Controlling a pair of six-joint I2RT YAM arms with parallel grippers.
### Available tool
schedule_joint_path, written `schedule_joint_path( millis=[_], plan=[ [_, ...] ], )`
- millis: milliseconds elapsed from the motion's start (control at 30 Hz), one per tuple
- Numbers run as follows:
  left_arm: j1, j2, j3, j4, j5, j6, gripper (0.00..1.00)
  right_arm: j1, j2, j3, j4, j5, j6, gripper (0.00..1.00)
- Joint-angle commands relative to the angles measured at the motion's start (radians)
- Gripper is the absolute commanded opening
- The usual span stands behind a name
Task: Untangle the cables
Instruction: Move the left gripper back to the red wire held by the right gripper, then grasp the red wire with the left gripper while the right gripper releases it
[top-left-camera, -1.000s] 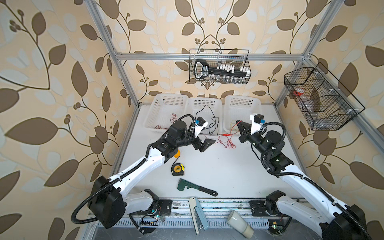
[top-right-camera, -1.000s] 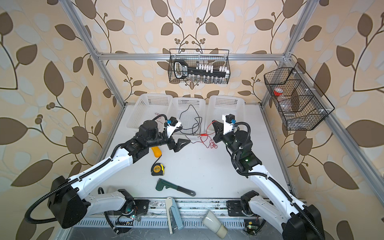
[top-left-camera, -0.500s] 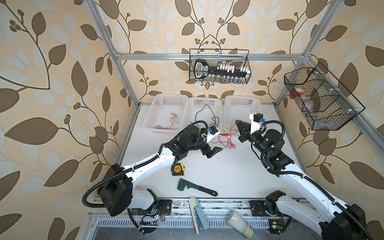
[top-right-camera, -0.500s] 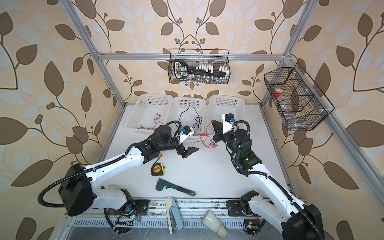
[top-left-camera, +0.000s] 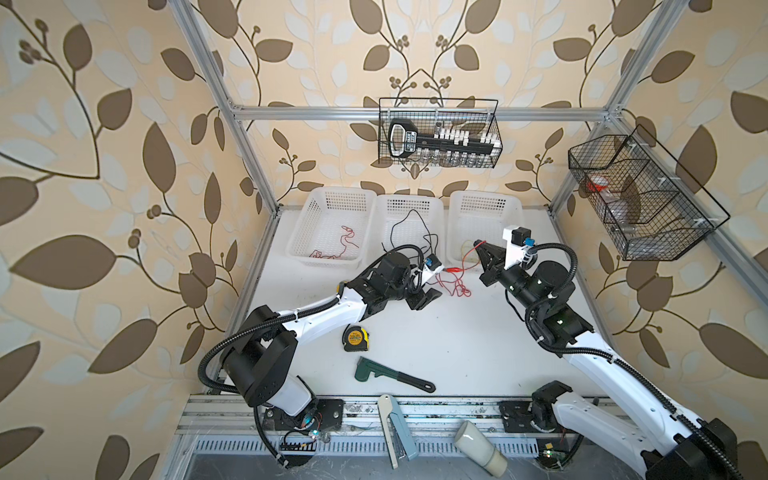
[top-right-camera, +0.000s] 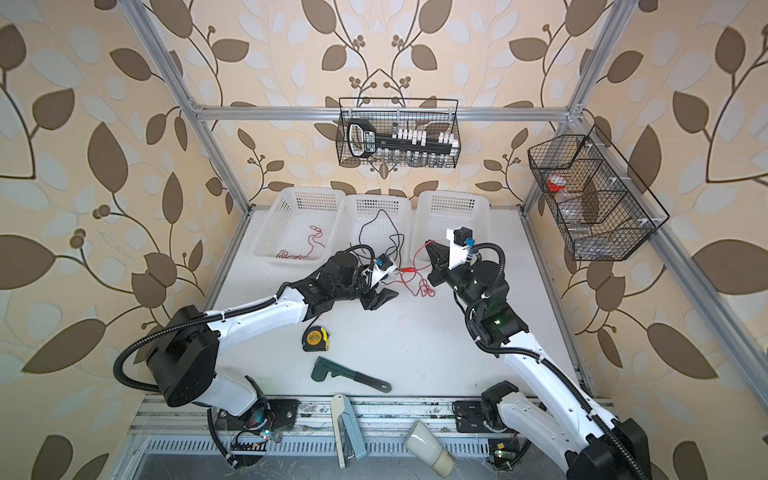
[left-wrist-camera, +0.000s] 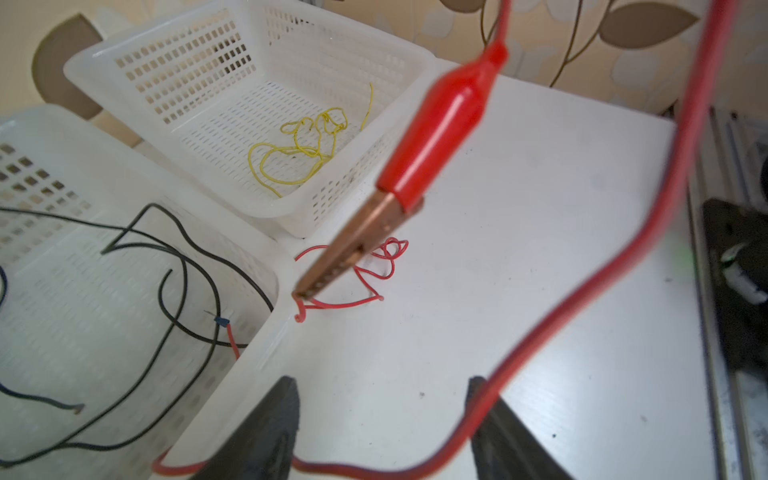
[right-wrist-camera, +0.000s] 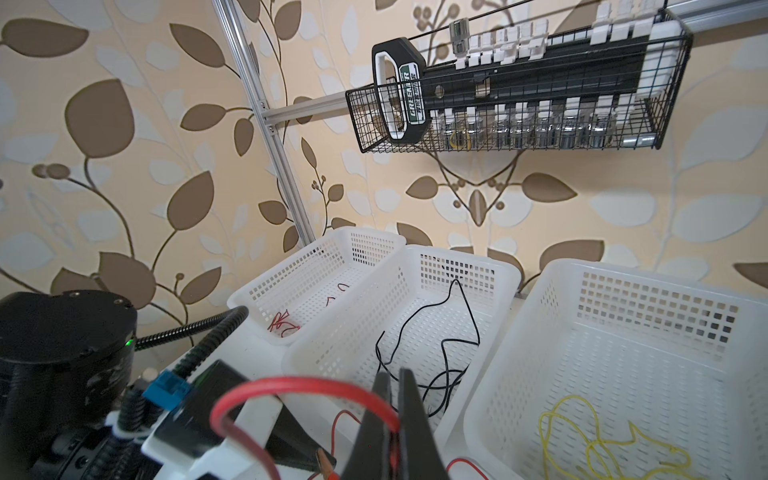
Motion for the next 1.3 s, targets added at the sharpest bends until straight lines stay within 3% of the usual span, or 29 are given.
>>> schedule_joint_path(
  millis=[0,167,533,867,1067,1267],
  plan=[
    [-0.007,-0.029,0.036,0.049,-0.053,0.004,0.32,-0.006,-0.007,-0.013,-0.014,0.022,-0.012,0.00],
    [-0.007,-0.040,0.040,0.075,-0.158,0.000,0.00,-0.010,0.003,-0.041,-0.007,0.041,0.003,0.04],
    [0.000,-0.142,0.102,0.120,-0.353,-0.040,0.00,-0.011,0.042,-0.092,0.024,0.053,0.013,0.19],
    [0.040,-0.201,0.246,0.040,-0.460,-0.119,0.00,-0.017,0.053,-0.135,0.067,0.028,0.036,0.35],
    [0.111,-0.202,0.345,-0.063,-0.541,-0.219,0.00,-0.019,0.025,-0.146,0.094,-0.058,0.024,0.41],
    [0.220,-0.237,0.365,-0.074,-0.566,-0.276,0.00,-0.020,0.013,-0.160,0.089,-0.033,0.018,0.42]
  ],
)
